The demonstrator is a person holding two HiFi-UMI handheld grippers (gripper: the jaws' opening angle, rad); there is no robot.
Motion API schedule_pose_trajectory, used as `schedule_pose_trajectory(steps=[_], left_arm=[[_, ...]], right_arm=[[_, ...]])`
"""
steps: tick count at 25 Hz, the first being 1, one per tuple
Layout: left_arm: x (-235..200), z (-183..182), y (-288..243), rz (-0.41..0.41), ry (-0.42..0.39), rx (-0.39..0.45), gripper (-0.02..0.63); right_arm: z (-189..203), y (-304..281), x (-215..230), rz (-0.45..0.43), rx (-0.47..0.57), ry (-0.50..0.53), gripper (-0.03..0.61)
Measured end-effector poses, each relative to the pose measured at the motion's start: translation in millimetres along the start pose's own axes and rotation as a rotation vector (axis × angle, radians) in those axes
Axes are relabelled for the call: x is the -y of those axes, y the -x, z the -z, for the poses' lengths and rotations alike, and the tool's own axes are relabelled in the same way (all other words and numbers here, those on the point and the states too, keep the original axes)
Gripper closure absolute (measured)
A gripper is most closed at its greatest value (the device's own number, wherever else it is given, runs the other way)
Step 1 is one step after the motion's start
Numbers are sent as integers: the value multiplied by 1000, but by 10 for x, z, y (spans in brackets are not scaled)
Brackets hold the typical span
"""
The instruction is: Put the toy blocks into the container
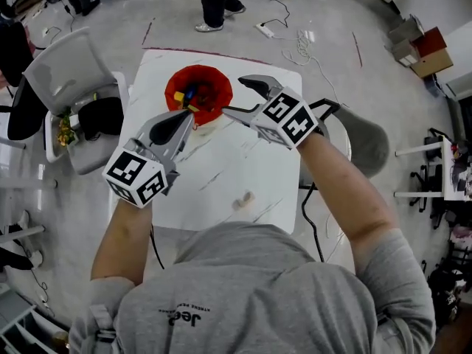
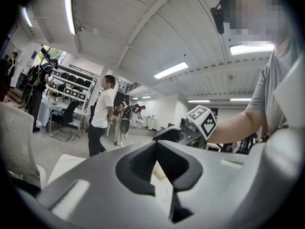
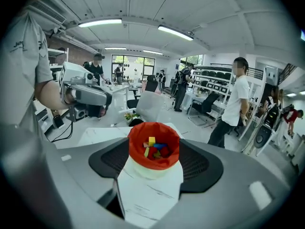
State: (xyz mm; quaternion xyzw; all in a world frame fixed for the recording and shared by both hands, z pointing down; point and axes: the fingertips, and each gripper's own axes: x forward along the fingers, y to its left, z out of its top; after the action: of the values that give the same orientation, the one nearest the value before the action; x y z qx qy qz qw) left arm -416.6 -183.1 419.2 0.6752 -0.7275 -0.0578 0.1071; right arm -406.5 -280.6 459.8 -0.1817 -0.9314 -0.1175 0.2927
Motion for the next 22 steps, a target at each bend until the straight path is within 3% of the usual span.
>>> schedule_pose_trajectory(steps=[14,22], left_arm=[[1007,757,-87,126,33,-97,555],[1508,1233,153,121,65,-155,555]], right_arm=[[1636,399,-1072,-47,-174,-145,275],[2512,436,-1700,-62,-288,-352,275]])
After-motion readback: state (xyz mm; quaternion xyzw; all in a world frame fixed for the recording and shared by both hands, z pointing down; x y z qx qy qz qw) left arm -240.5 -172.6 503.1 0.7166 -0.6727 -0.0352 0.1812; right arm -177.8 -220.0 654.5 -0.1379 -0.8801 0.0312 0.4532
